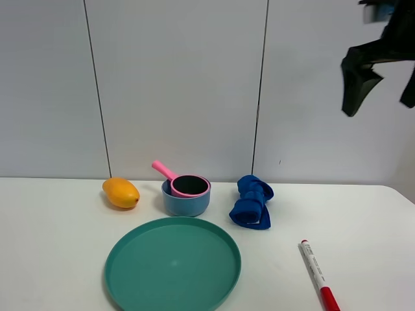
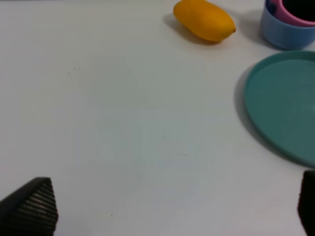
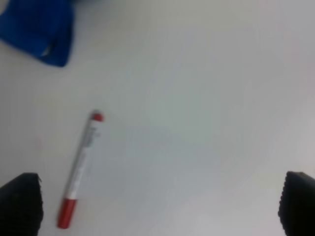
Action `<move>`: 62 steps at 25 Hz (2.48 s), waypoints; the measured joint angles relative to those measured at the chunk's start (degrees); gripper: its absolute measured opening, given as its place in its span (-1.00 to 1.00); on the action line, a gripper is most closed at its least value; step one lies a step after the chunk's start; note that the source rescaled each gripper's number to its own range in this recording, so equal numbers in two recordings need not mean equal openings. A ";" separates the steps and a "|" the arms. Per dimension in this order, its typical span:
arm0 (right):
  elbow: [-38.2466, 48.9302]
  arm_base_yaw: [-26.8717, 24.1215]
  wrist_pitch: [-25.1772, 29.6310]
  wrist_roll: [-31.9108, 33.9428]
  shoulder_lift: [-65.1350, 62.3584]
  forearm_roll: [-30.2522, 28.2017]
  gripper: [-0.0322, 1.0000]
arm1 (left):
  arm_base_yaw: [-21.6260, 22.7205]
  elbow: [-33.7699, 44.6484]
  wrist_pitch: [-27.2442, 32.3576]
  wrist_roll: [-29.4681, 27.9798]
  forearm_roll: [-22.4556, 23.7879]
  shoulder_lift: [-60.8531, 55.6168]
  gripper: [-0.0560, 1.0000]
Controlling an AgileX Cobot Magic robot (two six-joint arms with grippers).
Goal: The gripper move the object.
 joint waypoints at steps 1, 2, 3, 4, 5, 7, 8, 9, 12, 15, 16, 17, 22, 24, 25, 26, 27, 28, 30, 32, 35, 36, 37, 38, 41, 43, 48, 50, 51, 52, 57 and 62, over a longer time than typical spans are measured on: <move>0.00 -1.49 0.00 0.00 -0.98 -0.44 0.94 | 0.00 0.00 0.00 0.00 0.00 0.00 1.00; 0.00 -2.99 0.00 0.05 -2.21 -0.75 0.94 | 0.00 0.00 0.00 0.00 0.00 0.00 1.00; 0.00 -5.02 0.06 0.05 -3.45 -0.98 0.94 | 0.00 0.00 0.00 0.00 0.00 0.00 1.00; 0.00 -6.65 0.06 0.05 -4.69 -1.17 0.94 | 0.00 0.00 0.00 0.00 0.00 0.00 1.00; 0.08 -7.89 0.06 0.05 -5.95 -1.42 0.94 | 0.00 0.00 0.00 0.00 0.00 0.00 1.00; 1.50 -10.53 -0.06 0.17 -8.55 -1.66 0.94 | 0.00 0.00 0.00 0.00 0.00 0.00 1.00; 2.59 -11.63 -0.06 0.35 -9.87 -1.66 0.94 | 0.00 0.00 0.00 0.00 0.00 0.00 1.00; 3.93 -12.74 -0.06 0.58 -11.52 -1.60 0.94 | 0.00 0.00 0.00 0.00 0.00 0.00 1.00; 10.35 -16.35 0.01 0.70 -16.70 -1.60 0.94 | 0.00 0.00 0.00 0.00 0.00 0.00 1.00; 17.37 -17.81 0.05 0.70 -22.62 -1.60 0.94 | 0.00 0.00 0.00 0.00 0.00 0.00 1.00; 19.77 -17.86 0.05 0.70 -24.90 -1.53 0.94 | 0.00 0.00 0.00 0.00 0.00 0.00 1.00; 22.18 -17.88 0.05 0.70 -26.96 -1.35 0.94 | 0.00 0.00 0.00 0.00 0.00 0.00 1.00; 33.28 -17.88 0.12 0.96 -40.53 0.36 0.94 | 0.00 0.00 0.00 0.00 0.00 0.00 1.00; 37.51 -17.88 0.12 1.04 -47.13 0.92 0.94 | 0.00 0.00 0.00 0.00 0.00 0.00 1.00; 39.68 -17.88 0.17 1.08 -50.48 1.25 0.94 | 0.00 0.00 0.00 0.00 0.00 0.00 1.00; 41.78 -17.88 0.19 1.30 -53.87 1.58 0.94 | 0.00 0.00 0.00 0.00 0.00 0.00 1.00; 43.46 -17.88 -0.07 1.93 -56.63 1.70 0.94 | 0.00 0.00 0.00 0.00 0.00 0.00 1.00; 45.45 -17.88 -0.94 2.70 -59.37 1.71 0.94 | 0.00 0.00 0.00 0.00 0.00 0.00 1.00; 48.77 -17.88 -3.02 3.54 -65.21 2.04 0.94 | 0.00 0.00 0.00 0.00 0.00 0.00 1.00; 52.19 -17.88 -4.43 3.76 -70.67 2.24 0.94 | 0.00 0.00 0.00 0.00 0.00 0.00 1.00; 56.13 -17.88 -5.62 4.13 -78.09 2.29 0.94 | 0.00 0.00 0.00 0.00 0.00 0.00 1.00; 57.09 -17.88 -6.11 4.13 -80.54 2.29 0.94 | 0.00 0.00 0.00 0.00 0.00 0.00 1.00; 58.09 -17.88 -6.88 4.13 -82.90 2.29 0.94 | 0.00 0.00 0.00 0.00 0.00 0.00 1.00; 58.91 -17.88 -7.95 4.13 -84.73 2.29 0.94 | 0.00 0.00 0.00 0.00 0.00 0.00 1.00; 60.13 -17.82 -10.00 4.13 -89.88 2.33 0.94 | 0.00 0.00 0.00 0.00 0.00 0.00 1.00; 60.17 -17.82 -10.28 4.13 -91.48 2.33 0.94 | 0.00 0.00 0.00 0.00 0.00 0.00 1.00; 60.46 -17.82 -10.33 3.97 -91.63 3.71 0.94 | 0.00 0.00 0.00 0.00 0.00 0.00 1.00; 60.46 -17.26 -10.01 3.59 -91.63 5.29 0.94 | 0.00 0.00 0.00 0.00 0.00 0.00 1.00; 60.46 -16.72 -9.79 3.29 -91.63 5.90 0.94 | 0.00 0.00 0.00 0.00 0.00 0.00 1.00; 60.70 -15.87 -9.74 2.62 -91.63 6.24 0.94 | 0.00 0.00 0.00 0.00 0.00 0.00 1.00; 63.43 -10.61 -8.79 1.33 -91.63 5.80 0.94 | 0.00 0.00 0.00 0.00 0.00 0.00 1.00; 63.43 -8.46 -8.85 2.85 -91.63 4.20 0.94 | 0.00 0.00 0.00 0.00 0.00 0.00 1.00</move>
